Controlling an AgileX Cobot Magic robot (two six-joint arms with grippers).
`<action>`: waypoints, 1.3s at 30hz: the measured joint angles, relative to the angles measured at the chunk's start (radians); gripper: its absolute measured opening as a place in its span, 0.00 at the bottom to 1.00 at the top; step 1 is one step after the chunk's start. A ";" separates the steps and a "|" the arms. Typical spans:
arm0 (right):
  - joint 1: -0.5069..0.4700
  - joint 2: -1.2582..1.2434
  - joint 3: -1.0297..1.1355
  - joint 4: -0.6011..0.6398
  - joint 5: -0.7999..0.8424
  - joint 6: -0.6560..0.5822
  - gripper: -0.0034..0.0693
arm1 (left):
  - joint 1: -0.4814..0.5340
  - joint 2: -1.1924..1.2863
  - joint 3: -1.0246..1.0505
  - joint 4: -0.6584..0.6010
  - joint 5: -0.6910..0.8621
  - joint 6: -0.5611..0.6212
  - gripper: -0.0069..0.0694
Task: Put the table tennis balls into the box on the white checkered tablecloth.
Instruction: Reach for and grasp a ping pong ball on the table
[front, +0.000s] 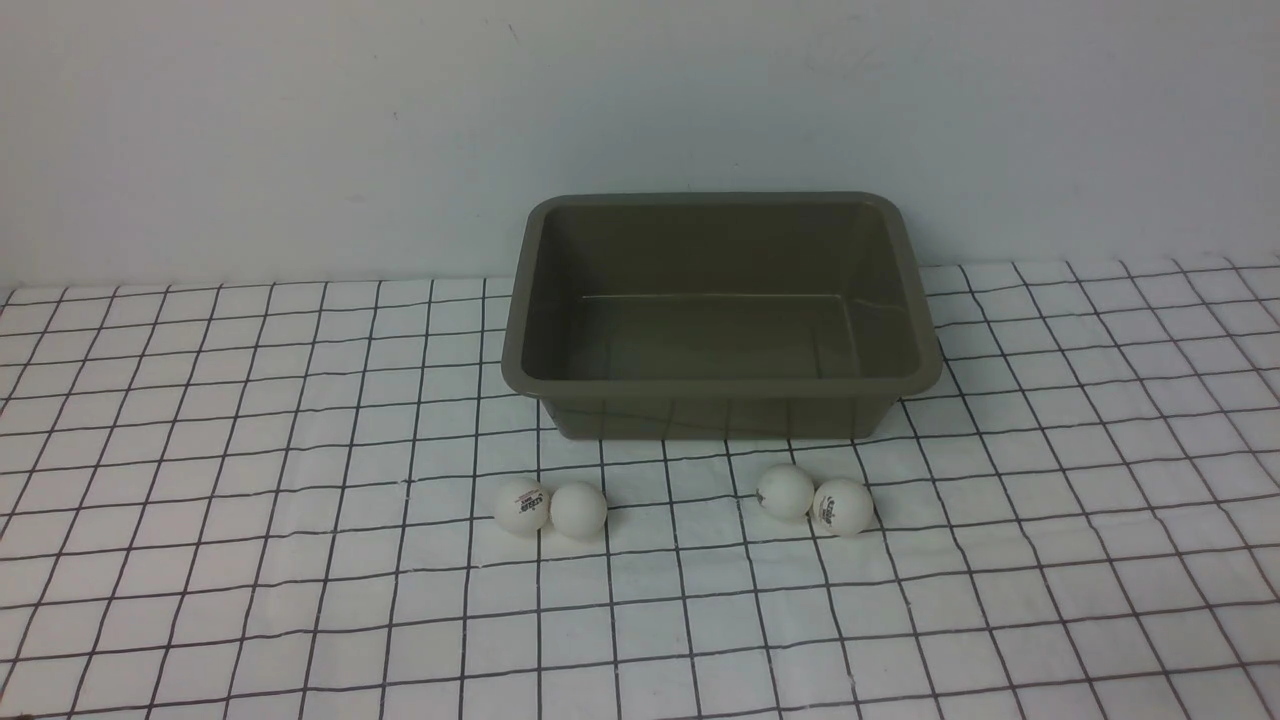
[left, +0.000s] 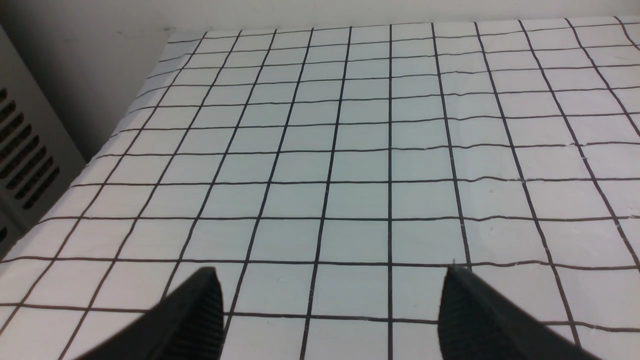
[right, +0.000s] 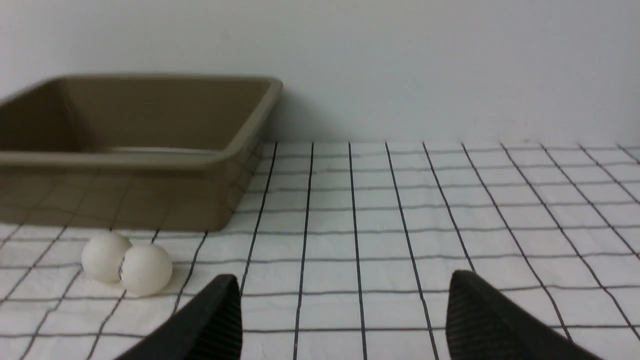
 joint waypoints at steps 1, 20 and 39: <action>0.000 0.000 -0.023 0.000 0.013 0.000 0.73 | 0.000 0.000 0.000 0.000 0.000 0.000 0.77; 0.000 0.071 -0.488 0.023 0.336 0.000 0.73 | 0.000 0.000 0.000 0.000 0.000 0.000 0.77; 0.000 0.071 -0.483 0.161 0.408 -0.002 0.73 | 0.000 0.000 0.000 0.000 0.000 0.000 0.77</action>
